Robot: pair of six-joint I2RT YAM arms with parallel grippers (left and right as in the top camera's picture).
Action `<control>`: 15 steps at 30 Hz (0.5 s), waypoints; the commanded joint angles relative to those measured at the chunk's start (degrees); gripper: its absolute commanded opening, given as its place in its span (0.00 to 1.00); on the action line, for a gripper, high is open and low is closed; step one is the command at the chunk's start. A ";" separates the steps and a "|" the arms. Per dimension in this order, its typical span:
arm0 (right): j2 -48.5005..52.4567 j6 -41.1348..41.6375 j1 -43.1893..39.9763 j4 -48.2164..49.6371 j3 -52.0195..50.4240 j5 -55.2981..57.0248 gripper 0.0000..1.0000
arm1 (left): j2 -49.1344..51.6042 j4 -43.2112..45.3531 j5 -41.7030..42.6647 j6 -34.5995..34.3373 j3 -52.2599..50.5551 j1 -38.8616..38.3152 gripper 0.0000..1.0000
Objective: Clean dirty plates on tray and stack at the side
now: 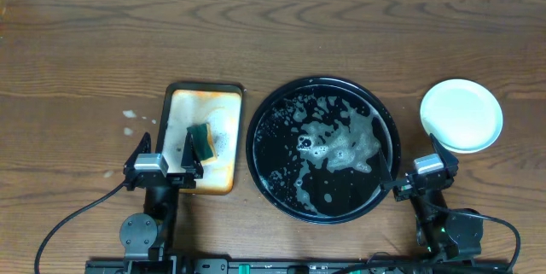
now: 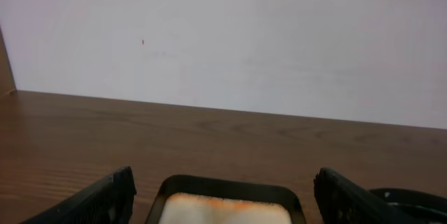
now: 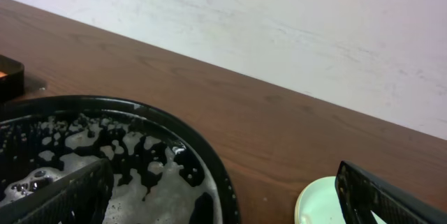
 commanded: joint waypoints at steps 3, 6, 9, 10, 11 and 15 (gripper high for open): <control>-0.37 -0.59 0.20 0.04 -0.26 -0.07 0.99 | -0.48 -0.15 -0.68 0.35 -0.11 0.28 0.83; -0.37 -0.59 0.20 0.07 -0.26 -0.09 0.99 | -0.48 -0.90 -0.68 0.35 -0.11 0.28 0.83; -0.37 -0.59 0.20 0.07 -0.26 -0.07 0.99 | -0.48 -3.72 -0.68 0.35 -0.11 0.28 0.83; -0.37 -0.59 0.20 0.04 -0.26 -0.07 0.99 | -0.48 -4.87 -0.68 0.35 -0.11 0.28 0.83; -0.37 -0.59 0.20 0.07 -0.26 -0.09 0.99 | -0.46 -6.62 -0.68 0.35 -0.11 0.28 0.83; -0.37 -0.59 0.20 0.04 -0.26 -0.09 0.99 | -0.24 -12.96 -0.72 0.35 -0.11 0.28 0.83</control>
